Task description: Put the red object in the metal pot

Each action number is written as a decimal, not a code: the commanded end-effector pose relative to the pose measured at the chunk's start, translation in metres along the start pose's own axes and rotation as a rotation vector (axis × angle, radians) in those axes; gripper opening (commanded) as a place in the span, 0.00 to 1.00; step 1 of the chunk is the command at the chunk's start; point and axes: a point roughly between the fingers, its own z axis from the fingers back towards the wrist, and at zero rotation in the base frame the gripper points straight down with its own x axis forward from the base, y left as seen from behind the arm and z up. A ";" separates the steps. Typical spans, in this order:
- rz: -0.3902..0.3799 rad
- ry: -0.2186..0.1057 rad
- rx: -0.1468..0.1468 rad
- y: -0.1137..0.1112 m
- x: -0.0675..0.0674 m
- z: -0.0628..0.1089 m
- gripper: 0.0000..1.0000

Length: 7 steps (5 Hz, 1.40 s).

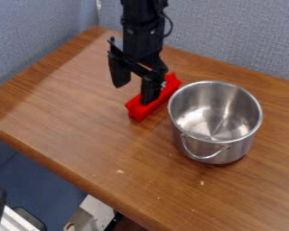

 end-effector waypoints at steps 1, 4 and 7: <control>0.013 -0.029 0.009 0.009 0.005 -0.004 1.00; -0.002 -0.037 0.000 0.009 0.028 -0.031 1.00; 0.004 -0.037 -0.017 0.009 0.033 -0.035 1.00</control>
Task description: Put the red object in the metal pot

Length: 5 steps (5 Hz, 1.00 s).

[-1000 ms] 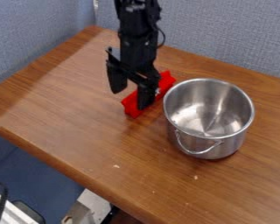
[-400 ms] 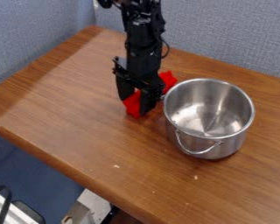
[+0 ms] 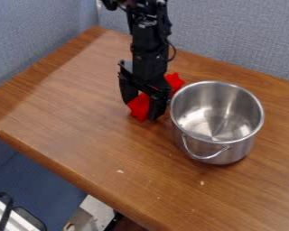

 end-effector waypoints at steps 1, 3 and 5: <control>0.011 -0.043 0.011 0.006 0.009 0.012 0.00; 0.021 -0.044 -0.006 0.007 0.010 0.012 0.00; 0.033 -0.044 -0.020 0.010 0.011 0.013 0.00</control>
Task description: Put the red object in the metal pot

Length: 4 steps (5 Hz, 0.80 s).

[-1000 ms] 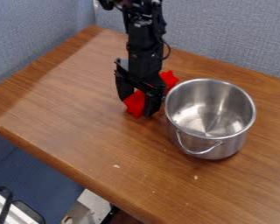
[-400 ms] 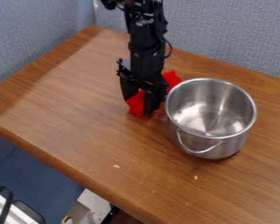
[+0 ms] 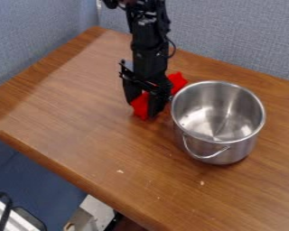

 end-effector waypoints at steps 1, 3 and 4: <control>0.021 -0.039 0.008 0.008 0.006 0.012 1.00; 0.023 -0.043 0.009 0.008 0.005 0.015 0.00; 0.024 -0.046 0.013 0.007 0.003 0.019 0.00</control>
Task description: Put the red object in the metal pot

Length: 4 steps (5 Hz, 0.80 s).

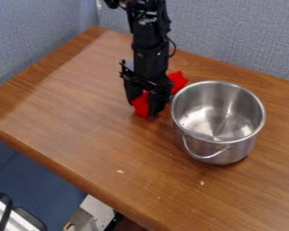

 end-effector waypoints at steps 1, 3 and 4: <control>0.016 -0.065 0.028 0.007 0.002 0.025 0.00; 0.015 -0.082 0.043 0.005 -0.003 0.038 0.00; 0.016 -0.082 0.052 0.005 -0.004 0.041 0.00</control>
